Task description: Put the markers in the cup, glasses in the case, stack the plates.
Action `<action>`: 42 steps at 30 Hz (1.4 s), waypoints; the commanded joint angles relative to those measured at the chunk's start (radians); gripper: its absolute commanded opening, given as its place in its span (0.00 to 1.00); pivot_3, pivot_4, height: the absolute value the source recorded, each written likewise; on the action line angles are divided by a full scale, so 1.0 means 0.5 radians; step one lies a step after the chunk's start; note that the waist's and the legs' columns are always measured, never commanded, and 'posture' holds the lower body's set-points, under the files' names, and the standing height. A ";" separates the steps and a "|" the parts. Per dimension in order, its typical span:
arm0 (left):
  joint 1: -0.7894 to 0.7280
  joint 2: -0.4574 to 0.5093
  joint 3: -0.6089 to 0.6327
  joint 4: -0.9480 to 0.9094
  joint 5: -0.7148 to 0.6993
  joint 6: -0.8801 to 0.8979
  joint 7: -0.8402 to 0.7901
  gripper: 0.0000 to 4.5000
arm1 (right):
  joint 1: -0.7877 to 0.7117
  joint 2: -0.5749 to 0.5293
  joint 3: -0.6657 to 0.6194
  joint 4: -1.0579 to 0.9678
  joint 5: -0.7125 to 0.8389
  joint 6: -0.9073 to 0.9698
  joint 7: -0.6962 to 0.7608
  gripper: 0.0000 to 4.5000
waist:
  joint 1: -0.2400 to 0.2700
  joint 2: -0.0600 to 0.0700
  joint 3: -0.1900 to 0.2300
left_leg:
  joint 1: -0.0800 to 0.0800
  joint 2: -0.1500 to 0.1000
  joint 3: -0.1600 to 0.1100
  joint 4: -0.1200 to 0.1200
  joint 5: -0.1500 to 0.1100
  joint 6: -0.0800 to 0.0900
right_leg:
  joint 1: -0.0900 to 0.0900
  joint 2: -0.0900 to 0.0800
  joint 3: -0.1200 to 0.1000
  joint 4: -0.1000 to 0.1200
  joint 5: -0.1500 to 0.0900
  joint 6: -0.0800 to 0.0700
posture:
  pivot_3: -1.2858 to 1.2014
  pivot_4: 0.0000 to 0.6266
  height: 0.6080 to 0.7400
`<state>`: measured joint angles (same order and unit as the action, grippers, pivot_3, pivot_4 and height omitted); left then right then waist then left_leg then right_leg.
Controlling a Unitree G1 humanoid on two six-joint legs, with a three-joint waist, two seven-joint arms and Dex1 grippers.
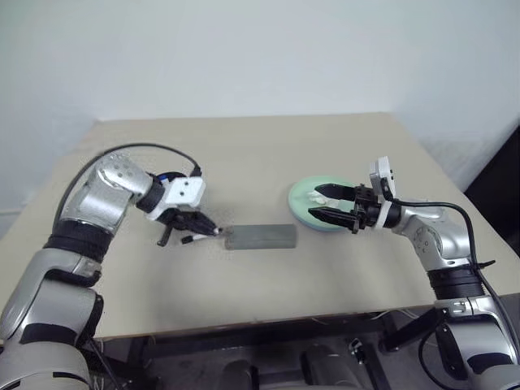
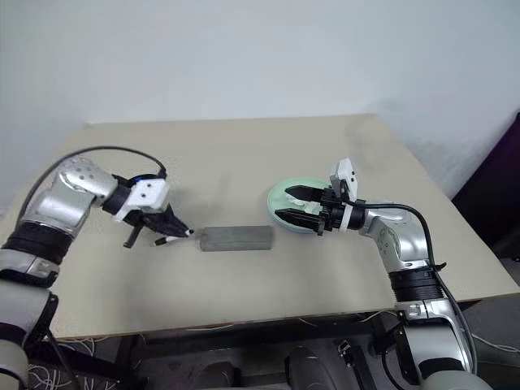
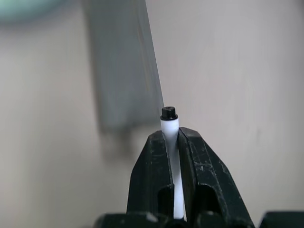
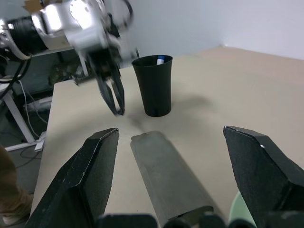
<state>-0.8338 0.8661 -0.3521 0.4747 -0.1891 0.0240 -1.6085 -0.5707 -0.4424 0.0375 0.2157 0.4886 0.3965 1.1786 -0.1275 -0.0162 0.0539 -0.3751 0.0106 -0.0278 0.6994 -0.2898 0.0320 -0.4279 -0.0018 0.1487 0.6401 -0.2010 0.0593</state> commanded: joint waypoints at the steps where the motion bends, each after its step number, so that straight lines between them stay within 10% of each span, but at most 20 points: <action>1: -0.028 -0.035 0.336 -0.170 -0.222 0.245 0.196 0.01 | -0.021 -0.011 -0.029 -0.057 0.013 -0.016 0.006 0.85 | 0.000 0.000 0.000 | 0.000 0.000 -0.001 0.000 0.000 0.000 | 0.000 0.000 -0.001 0.000 0.000 0.000 | 0.52 0.00 1.00; 16: 0.049 -0.137 1.171 -0.142 -0.233 0.363 1.440 0.01 | -0.102 0.009 0.015 -0.017 0.001 -0.007 0.029 0.85 | 0.004 0.001 -0.001 | 0.005 0.000 -0.005 0.001 0.000 -0.001 | 0.004 0.000 -0.004 0.002 0.001 0.000 | 0.52 0.00 1.00; 42: 0.400 -0.320 1.271 -0.129 -0.288 0.331 1.683 0.01 | -0.129 0.039 0.016 -0.009 0.005 -0.027 0.017 0.85 | 0.042 0.000 -0.001 | 0.004 -0.002 -0.007 0.001 0.002 -0.004 | 0.005 -0.001 -0.008 0.002 0.001 -0.001 | 0.52 0.00 1.00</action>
<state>-0.6270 0.7053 0.2565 0.4238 -0.3194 0.2114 -0.7717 -0.6140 -0.4239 0.0601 0.2435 0.4874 0.3945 1.1873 -0.1065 -0.0160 0.0534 -0.3731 0.0096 -0.0310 0.7001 -0.2888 0.0300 -0.4253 -0.0023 0.1447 0.6409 -0.2002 0.0588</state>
